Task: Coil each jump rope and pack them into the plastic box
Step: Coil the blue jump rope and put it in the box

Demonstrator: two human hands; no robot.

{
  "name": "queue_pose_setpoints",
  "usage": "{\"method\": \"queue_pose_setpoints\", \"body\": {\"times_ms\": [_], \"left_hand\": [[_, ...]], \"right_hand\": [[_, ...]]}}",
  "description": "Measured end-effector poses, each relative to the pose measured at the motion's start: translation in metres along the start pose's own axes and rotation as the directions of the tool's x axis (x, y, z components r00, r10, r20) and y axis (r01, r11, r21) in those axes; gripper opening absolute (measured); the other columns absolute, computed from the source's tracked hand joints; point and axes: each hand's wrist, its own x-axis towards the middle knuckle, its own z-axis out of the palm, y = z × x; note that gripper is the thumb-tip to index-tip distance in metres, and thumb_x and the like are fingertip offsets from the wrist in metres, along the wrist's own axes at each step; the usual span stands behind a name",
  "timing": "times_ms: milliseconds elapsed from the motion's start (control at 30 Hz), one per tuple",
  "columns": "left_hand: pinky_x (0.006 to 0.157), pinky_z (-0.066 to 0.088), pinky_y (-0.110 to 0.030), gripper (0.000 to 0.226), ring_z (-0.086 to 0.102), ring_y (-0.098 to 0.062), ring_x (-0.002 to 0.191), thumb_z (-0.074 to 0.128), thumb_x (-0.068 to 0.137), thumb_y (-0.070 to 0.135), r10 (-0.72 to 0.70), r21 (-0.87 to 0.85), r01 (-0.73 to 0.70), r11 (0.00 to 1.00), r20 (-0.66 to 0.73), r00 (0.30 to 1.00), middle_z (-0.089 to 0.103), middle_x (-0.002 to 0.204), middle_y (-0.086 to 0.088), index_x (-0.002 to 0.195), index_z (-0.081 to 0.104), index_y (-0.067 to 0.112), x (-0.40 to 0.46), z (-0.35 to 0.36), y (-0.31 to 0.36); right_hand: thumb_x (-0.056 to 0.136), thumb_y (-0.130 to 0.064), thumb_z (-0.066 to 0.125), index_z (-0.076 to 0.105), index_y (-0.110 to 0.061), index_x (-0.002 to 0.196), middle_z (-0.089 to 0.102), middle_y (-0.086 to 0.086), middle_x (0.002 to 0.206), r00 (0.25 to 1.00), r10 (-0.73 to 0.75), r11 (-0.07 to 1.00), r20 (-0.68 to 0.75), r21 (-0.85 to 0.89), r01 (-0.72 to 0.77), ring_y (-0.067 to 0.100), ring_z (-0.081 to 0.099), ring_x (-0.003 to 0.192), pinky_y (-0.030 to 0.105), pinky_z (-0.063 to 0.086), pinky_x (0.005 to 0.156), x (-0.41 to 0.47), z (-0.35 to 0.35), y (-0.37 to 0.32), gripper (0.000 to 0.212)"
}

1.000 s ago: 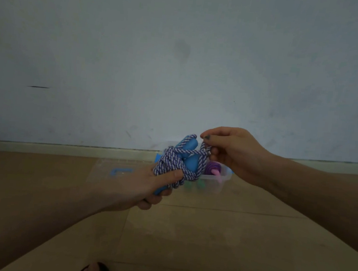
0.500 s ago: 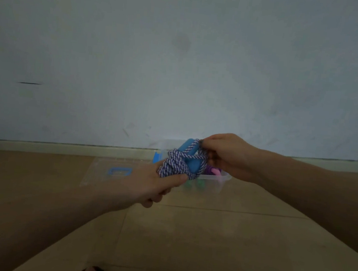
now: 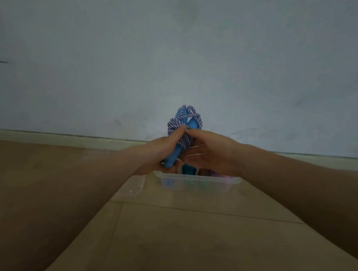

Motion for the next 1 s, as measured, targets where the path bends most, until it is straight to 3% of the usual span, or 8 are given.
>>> {"method": "queue_pose_setpoints", "body": {"times_ms": [67,133,300,400,567,733,867,1000], "left_hand": [[0.082,0.058,-0.036,0.065,0.069,-0.023,0.093,0.03,0.092,0.072,0.051,0.082,-0.051,0.995,-0.003,0.999,0.071,0.103,-0.009,0.118,0.059,0.02,0.019,0.0,-0.008],[0.079,0.058,-0.033,0.048,0.067,-0.02,0.096,0.033,0.096,0.062,0.099,0.082,-0.1,0.992,0.02,0.995,0.067,0.108,-0.004,0.122,0.05,0.026,0.034,0.003,-0.014],[0.075,0.051,-0.028,0.039,0.064,-0.019,0.093,0.047,0.099,0.046,0.296,0.455,-0.256,0.853,-0.019,0.955,0.065,0.107,-0.001,0.124,0.054,0.016,0.087,0.003,-0.03],[0.057,0.041,-0.021,0.034,0.054,-0.008,0.071,0.056,0.095,0.044,0.277,0.645,-0.175,0.744,-0.06,0.959,0.061,0.088,-0.002,0.105,0.054,0.012,0.107,-0.003,-0.045],[0.052,0.034,-0.022,0.03,0.047,-0.007,0.063,0.061,0.093,0.038,0.274,0.781,-0.151,0.605,-0.026,0.961,0.054,0.073,0.003,0.102,0.063,0.009,0.128,-0.012,-0.064],[0.061,0.05,-0.037,0.024,0.058,-0.02,0.069,0.058,0.087,0.035,0.395,0.886,-0.131,0.444,-0.063,0.917,0.061,0.076,-0.004,0.083,0.066,0.013,0.137,-0.022,-0.076],[0.054,0.038,-0.032,0.014,0.051,-0.015,0.064,0.051,0.095,0.031,0.461,0.771,-0.024,0.637,-0.356,0.813,0.053,0.072,0.004,0.087,0.053,0.02,0.133,-0.036,-0.089],[0.057,0.038,-0.036,0.022,0.055,-0.026,0.07,0.037,0.102,0.027,0.22,0.657,0.209,0.724,-0.507,0.833,0.058,0.081,-0.008,0.09,0.046,0.011,0.13,-0.062,-0.124]], "right_hand": [[0.091,-0.049,0.059,0.064,-0.011,0.111,0.067,0.015,0.115,0.999,0.0,0.997,-0.05,0.071,0.004,0.028,0.064,0.111,0.037,0.053,0.094,0.024,-0.004,0.01,0.042],[0.092,-0.044,0.06,0.064,-0.01,0.112,0.067,0.017,0.111,0.998,0.004,0.984,-0.067,0.18,0.008,0.029,0.066,0.104,0.039,0.053,0.096,0.046,-0.011,0.019,0.04],[0.091,-0.035,0.065,0.066,-0.013,0.104,0.066,0.008,0.09,0.996,0.062,0.942,-0.072,0.334,-0.034,0.015,0.061,0.071,0.025,0.049,0.063,0.092,-0.021,0.049,0.026],[0.086,-0.03,0.071,0.065,-0.008,0.114,0.063,0.009,0.092,0.982,0.121,0.963,-0.144,0.257,-0.081,0.016,0.056,0.072,0.026,0.048,0.06,0.119,-0.028,0.068,0.036],[0.084,-0.027,0.073,0.064,-0.002,0.105,0.059,0.009,0.072,0.974,0.137,0.99,-0.183,0.005,-0.138,0.016,0.054,0.057,0.025,0.046,0.05,0.157,-0.037,0.086,0.034],[0.083,-0.024,0.075,0.06,-0.008,0.088,0.05,0.005,0.058,0.985,0.13,0.98,-0.118,-0.138,-0.146,0.016,0.048,0.049,0.023,0.042,0.044,0.177,-0.037,0.097,0.022],[0.086,-0.025,0.071,0.055,-0.011,0.084,0.05,0.006,0.065,0.969,0.229,0.927,-0.097,-0.283,-0.247,0.016,0.049,0.052,0.026,0.044,0.049,0.185,-0.038,0.1,0.022],[0.085,-0.031,0.071,0.061,-0.007,0.111,0.06,0.006,0.085,0.971,0.195,0.877,-0.137,-0.419,-0.235,0.018,0.057,0.069,0.029,0.05,0.064,0.192,-0.036,0.106,0.037]]}}
